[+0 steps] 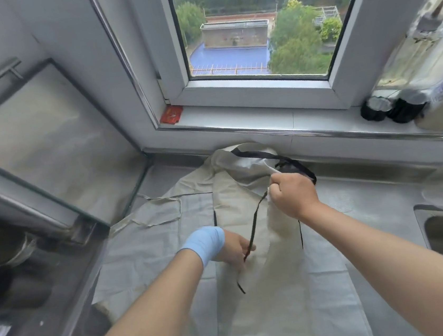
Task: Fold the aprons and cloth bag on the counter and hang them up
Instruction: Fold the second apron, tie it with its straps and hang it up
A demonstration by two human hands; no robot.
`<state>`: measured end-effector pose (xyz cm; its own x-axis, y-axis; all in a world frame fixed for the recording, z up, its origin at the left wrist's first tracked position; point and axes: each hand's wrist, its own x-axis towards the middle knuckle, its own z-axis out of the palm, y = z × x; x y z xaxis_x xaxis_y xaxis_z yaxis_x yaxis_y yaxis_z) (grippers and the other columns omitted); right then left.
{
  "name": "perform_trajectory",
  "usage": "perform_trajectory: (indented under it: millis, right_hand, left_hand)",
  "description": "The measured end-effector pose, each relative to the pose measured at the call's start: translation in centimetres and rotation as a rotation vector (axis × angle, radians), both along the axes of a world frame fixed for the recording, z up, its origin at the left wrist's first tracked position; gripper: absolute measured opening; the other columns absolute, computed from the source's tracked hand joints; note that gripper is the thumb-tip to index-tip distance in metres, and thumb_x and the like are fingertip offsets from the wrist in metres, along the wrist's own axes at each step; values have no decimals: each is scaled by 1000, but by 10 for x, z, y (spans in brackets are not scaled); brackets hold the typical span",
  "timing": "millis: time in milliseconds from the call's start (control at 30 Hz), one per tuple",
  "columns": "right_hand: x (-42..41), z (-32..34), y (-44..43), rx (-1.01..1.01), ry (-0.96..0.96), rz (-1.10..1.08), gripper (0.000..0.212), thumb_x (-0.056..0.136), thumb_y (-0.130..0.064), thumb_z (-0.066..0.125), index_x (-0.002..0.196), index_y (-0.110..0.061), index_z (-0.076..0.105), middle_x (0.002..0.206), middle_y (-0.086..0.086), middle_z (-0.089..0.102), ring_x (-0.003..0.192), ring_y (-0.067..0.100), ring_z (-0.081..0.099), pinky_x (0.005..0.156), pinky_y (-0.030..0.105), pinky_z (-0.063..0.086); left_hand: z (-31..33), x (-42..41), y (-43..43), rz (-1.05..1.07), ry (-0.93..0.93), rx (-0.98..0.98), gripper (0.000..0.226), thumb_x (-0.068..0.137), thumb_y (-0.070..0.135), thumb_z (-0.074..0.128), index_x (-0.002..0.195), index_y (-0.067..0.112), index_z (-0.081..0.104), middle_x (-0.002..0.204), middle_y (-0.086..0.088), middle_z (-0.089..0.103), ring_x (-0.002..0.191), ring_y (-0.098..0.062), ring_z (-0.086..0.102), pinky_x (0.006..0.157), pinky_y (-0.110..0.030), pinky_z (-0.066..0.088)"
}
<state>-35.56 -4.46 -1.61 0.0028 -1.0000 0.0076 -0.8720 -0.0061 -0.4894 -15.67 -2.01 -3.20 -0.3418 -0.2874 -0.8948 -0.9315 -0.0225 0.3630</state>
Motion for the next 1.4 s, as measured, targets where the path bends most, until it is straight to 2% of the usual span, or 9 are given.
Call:
perform_trajectory:
  millis: [133, 300, 500, 600, 700, 833, 1033, 1133, 1400]
  right_hand:
    - [37, -15, -5, 189, 81, 129, 21, 88, -17, 43, 93, -25, 62, 105, 1, 65, 102, 26, 58, 75, 33, 41]
    - [62, -47, -5, 477, 66, 281, 69, 88, 0, 44, 151, -23, 29, 161, 6, 15, 134, 32, 44, 102, 39, 41]
    - [17, -27, 7, -17, -143, -259, 23, 81, -5, 51, 84, -21, 67, 87, -1, 68, 84, 26, 61, 66, 31, 43]
    - [-24, -23, 8, 326, -15, -499, 16, 84, -13, 50, 76, -16, 64, 77, 5, 64, 74, 29, 57, 61, 29, 42]
    - [-44, -35, 3, 645, -433, -645, 23, 81, -14, 53, 92, -3, 69, 72, 5, 70, 49, 22, 55, 48, 22, 35]
    - [-40, -39, -8, 698, -816, -713, 26, 88, -33, 56, 94, -11, 67, 83, 7, 66, 40, 16, 48, 47, 21, 30]
    - [-25, -24, -24, 548, -717, -687, 4, 69, -14, 63, 66, -11, 62, 59, 7, 61, 38, 19, 41, 44, 21, 32]
    - [-17, -7, -32, 430, -650, -559, 11, 63, -13, 59, 52, -13, 61, 49, 5, 59, 41, 22, 44, 46, 24, 37]
    - [-16, 7, -25, 227, -665, -150, 20, 71, -38, 72, 79, -20, 75, 75, -5, 74, 75, 14, 70, 75, 38, 57]
  left_hand:
    - [7, 35, -24, 221, -41, -358, 60, 88, 2, 43, 144, 22, 43, 145, -1, 48, 129, -20, 49, 110, -31, 37]
    - [15, 26, -32, 663, 233, -883, 46, 85, -3, 40, 119, 20, 60, 119, 3, 61, 97, -13, 59, 87, -22, 44]
    - [-5, -37, -41, 326, 322, -1062, 42, 83, 5, 52, 121, 22, 57, 121, 2, 57, 117, -21, 47, 102, -33, 38]
    - [-7, -73, -49, 92, 266, -1035, 42, 83, 31, 63, 124, 26, 54, 123, 2, 54, 117, -22, 46, 101, -37, 38]
    - [-13, -98, -53, -149, 129, -1006, 49, 82, 34, 65, 127, 27, 47, 124, 1, 55, 114, -25, 51, 96, -36, 39]
    - [-17, -94, -60, 86, 162, -901, 30, 92, 15, 50, 119, 27, 58, 116, -1, 64, 107, -27, 59, 87, -34, 46]
    - [-10, -62, -67, 165, 171, -647, 33, 88, 16, 55, 119, 27, 53, 102, 4, 61, 94, -18, 55, 79, -24, 40]
    - [13, -67, -69, 263, 249, -800, 41, 83, 9, 48, 123, 19, 53, 120, -3, 52, 117, -21, 43, 99, -27, 36]
    - [80, -98, -91, 678, 153, -486, 51, 76, 60, 56, 91, 12, 64, 86, -12, 71, 77, -28, 69, 77, -35, 57]
